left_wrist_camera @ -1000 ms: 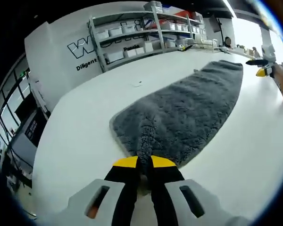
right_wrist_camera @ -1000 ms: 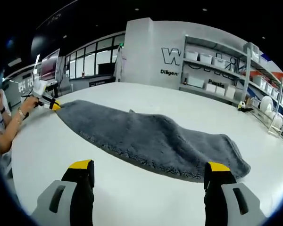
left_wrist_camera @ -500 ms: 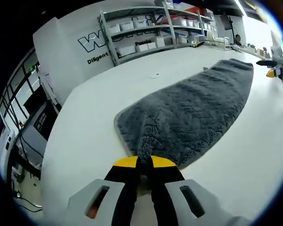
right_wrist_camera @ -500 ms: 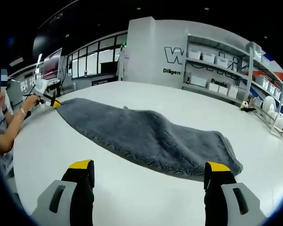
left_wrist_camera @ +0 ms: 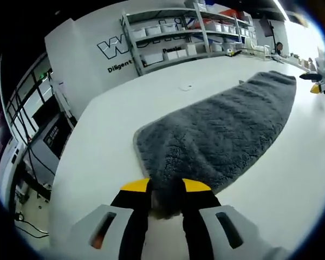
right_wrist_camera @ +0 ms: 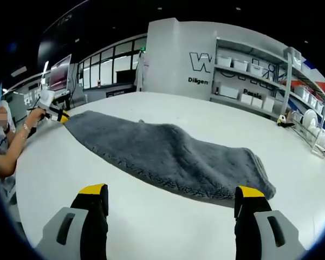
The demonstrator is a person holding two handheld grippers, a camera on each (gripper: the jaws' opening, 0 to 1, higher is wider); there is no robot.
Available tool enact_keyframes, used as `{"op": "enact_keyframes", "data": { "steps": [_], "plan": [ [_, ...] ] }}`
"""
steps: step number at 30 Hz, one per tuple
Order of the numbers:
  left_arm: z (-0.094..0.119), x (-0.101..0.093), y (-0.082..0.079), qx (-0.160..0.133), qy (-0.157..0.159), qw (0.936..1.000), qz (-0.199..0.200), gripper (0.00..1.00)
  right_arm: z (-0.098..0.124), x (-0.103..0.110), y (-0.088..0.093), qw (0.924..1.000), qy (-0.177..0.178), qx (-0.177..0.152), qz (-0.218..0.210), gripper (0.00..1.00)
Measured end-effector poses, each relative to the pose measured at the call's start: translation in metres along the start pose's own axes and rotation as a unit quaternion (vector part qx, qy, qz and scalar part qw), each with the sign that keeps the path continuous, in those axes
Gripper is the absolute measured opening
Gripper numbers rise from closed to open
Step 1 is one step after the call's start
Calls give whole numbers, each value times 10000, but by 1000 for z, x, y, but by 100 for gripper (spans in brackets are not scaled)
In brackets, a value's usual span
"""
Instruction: Open the folded towel by lifting each exposed corner and separating the folded layers until the towel lies flat within the target outline without major curled edges
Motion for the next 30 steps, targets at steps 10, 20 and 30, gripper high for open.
{"op": "enact_keyframes", "data": {
  "steps": [10,20,30],
  "plan": [
    [16,-22,-25,-1092,955,9870,691,55,0,-2,-1,10000,-45,-8,-55,99],
    [24,-25,-36,-1271,959,9863,433,83,2,-2,-3,9999,-111,-68,-92,99],
    [24,-25,-40,-1293,784,9882,263,99,3,-1,-4,9999,-107,-89,-59,99]
  ]
}}
Point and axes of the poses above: the point that each gripper's makers call its tool centre point, and the gripper's own axes: z roughly backward along the fingers, x roughly to its left, y roughly out of its underside, the point moved 5 cm from there along z, roughly backward along the fingers, and after that the axes turned 12 degrees about -z, right-handed, at the moved point
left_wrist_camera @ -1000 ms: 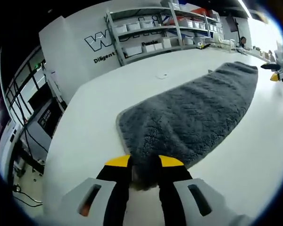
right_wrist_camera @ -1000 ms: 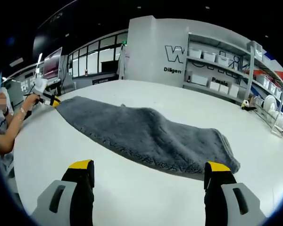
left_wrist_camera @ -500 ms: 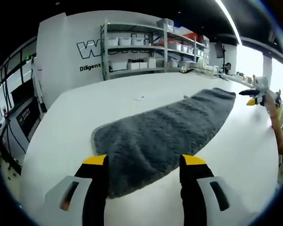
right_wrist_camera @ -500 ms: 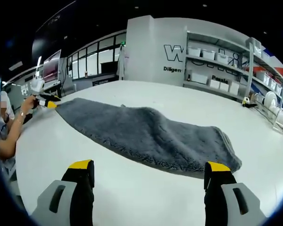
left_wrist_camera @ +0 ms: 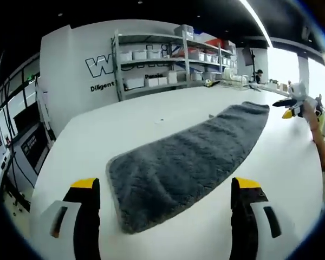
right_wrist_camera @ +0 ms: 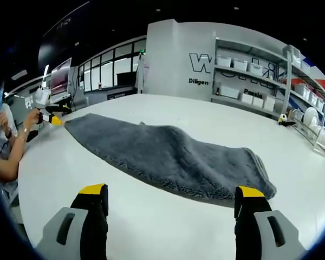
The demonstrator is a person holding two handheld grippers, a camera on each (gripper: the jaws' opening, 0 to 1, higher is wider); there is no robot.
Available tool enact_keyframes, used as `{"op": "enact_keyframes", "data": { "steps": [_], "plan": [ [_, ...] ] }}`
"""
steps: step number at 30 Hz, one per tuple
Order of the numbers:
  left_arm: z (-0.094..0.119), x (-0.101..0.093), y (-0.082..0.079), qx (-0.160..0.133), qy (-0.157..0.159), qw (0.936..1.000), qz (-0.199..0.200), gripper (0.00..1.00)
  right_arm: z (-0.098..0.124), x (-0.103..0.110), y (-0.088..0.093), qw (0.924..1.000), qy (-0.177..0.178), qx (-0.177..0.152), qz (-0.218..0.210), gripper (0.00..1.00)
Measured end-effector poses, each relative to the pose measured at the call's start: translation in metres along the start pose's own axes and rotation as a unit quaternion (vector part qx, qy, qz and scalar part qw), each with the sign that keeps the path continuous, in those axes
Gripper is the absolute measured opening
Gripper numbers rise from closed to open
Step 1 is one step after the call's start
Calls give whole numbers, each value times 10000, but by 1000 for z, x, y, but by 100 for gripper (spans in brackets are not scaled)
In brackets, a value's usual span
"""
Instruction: Open the folded towel by lifting each exposed corner and separating the folded layers until the towel lies flat within the target outline without major curled edges
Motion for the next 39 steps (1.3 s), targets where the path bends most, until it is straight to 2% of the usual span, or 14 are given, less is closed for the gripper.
{"op": "enact_keyframes", "data": {
  "steps": [5,8,11,16,19,23,27,30,32,39],
  "plan": [
    [1,4,-3,-151,-73,9997,202,97,-1,-1,1,10000,10,33,0,99],
    [0,5,3,-20,-114,9996,268,95,-1,0,0,10000,0,10,6,99],
    [0,12,3,33,-323,9991,262,95,-1,2,-2,10000,-53,-70,-29,99],
    [-3,23,-9,-269,-437,9967,632,94,-2,3,-1,10000,-51,-42,-26,99],
    [-7,29,-14,-314,-516,9963,606,94,-3,4,-1,10000,-70,-34,-23,99],
    [-17,36,-14,-234,-518,9974,451,92,-4,5,0,10000,-82,-25,11,99],
    [-30,48,-9,-110,-582,9978,307,86,-4,6,-1,9999,-88,-47,-3,99],
    [-37,59,-3,29,-664,9972,345,81,-5,5,-2,10000,-83,-54,-3,99],
    [-43,68,1,95,-805,9962,324,78,-6,5,-2,10000,-83,-43,2,99],
    [-60,85,7,192,-966,9946,314,61,-7,6,0,10000,-67,-20,22,99]
  ]
}}
Point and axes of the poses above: the point that each gripper's makers call its tool centre point, and the gripper's own axes: z roughly backward along the fingers, x roughly to its left, y roughly out of its underside, the point moved 5 cm from there along z, roughly backward along the fingers, and after that the axes turned 12 degrees about -z, right-handed, at the moved point
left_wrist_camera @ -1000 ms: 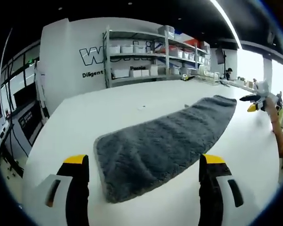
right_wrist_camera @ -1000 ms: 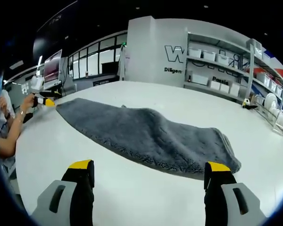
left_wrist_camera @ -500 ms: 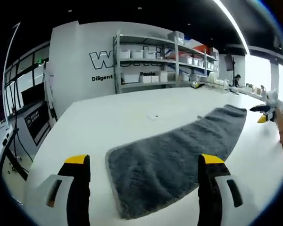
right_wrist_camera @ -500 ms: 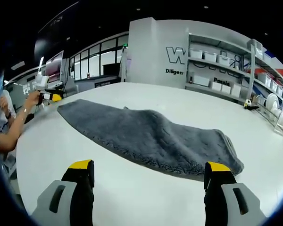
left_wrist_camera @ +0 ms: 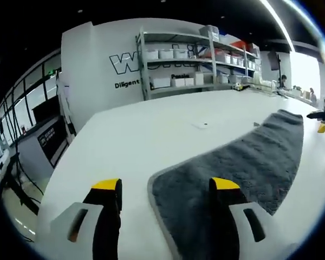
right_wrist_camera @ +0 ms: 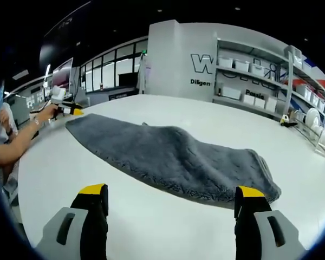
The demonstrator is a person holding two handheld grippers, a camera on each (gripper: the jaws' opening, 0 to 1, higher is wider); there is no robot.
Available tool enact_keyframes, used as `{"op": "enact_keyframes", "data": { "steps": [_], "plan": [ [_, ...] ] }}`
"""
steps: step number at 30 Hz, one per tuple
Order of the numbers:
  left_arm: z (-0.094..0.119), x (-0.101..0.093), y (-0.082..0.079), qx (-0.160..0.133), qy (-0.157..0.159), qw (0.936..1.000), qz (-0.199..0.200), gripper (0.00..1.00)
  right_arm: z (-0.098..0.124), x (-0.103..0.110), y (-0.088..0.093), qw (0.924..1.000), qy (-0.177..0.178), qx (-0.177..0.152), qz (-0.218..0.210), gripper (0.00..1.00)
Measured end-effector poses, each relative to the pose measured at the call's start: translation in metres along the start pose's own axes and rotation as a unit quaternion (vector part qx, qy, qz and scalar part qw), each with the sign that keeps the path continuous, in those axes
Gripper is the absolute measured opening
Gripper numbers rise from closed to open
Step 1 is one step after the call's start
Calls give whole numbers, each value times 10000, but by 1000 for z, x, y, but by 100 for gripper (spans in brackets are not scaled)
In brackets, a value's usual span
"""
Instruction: Open the folded towel by lifting each exposed corner and separating the folded layers until the towel lies flat within the target outline without major curled edges
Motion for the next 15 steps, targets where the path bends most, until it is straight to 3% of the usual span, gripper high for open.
{"op": "enact_keyframes", "data": {
  "steps": [6,15],
  "plan": [
    [-14,4,2,79,-102,9999,-73,48,0,-1,1,10000,14,25,-5,99],
    [-29,0,20,244,94,9997,-18,36,1,0,2,10000,2,10,-10,99]
  ]
}}
Point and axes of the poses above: the point that each gripper's makers call its tool centre point, and the gripper's own axes: z roughly backward along the fingers, x roughly to its left, y roughly out of its underside, the point moved 5 cm from there along z, roughly backward along the fingers, and after that the axes turned 12 degrees about -z, right-handed, at the moved point
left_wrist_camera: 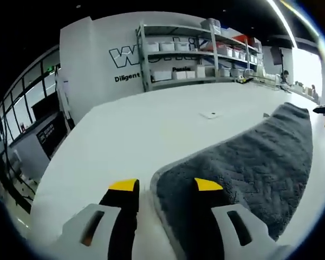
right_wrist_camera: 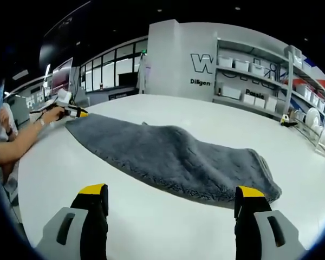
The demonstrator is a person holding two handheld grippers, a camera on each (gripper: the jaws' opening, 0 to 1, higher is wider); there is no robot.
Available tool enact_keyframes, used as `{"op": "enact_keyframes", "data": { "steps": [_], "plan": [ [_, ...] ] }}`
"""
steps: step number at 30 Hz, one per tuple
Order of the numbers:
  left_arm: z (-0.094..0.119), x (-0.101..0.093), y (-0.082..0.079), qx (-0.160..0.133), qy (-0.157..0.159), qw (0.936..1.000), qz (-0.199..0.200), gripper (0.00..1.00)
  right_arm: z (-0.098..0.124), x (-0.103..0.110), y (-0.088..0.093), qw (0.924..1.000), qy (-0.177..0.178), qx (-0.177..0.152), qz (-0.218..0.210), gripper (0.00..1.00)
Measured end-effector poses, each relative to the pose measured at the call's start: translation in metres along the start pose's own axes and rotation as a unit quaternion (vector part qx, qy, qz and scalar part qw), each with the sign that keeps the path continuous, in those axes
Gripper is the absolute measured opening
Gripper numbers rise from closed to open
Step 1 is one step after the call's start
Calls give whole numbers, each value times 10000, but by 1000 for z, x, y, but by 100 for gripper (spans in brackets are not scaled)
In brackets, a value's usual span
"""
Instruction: Open the folded towel by lifting each exposed corner and separating the folded layers until the towel lies flat within the target outline without major curled edges
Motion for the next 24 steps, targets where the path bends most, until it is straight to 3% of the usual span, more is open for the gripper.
{"op": "enact_keyframes", "data": {
  "steps": [6,13,17,19,24],
  "plan": [
    [0,-3,-1,-124,150,9998,-93,27,0,1,0,10000,-4,22,18,99],
    [0,-5,-1,-153,99,9993,-319,21,-1,1,0,10000,-21,40,16,99],
    [2,-10,-1,-93,147,9980,-602,4,0,1,-1,10000,-32,23,9,99],
    [1,-12,-1,-88,36,9968,-795,4,0,0,-2,10000,-34,18,2,99],
    [1,-12,-2,-44,25,9964,-844,3,-2,-1,-1,10000,-47,39,-18,99]
  ]
}}
Point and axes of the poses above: the point that each gripper's makers call its tool centre point, and the gripper's own axes: z roughly backward along the fingers, x roughly to its left, y roughly out of its underside, the point moved 5 cm from there along z, roughly backward along the fingers, and after that the axes turned 12 degrees about -z, right-handed, at the moved point
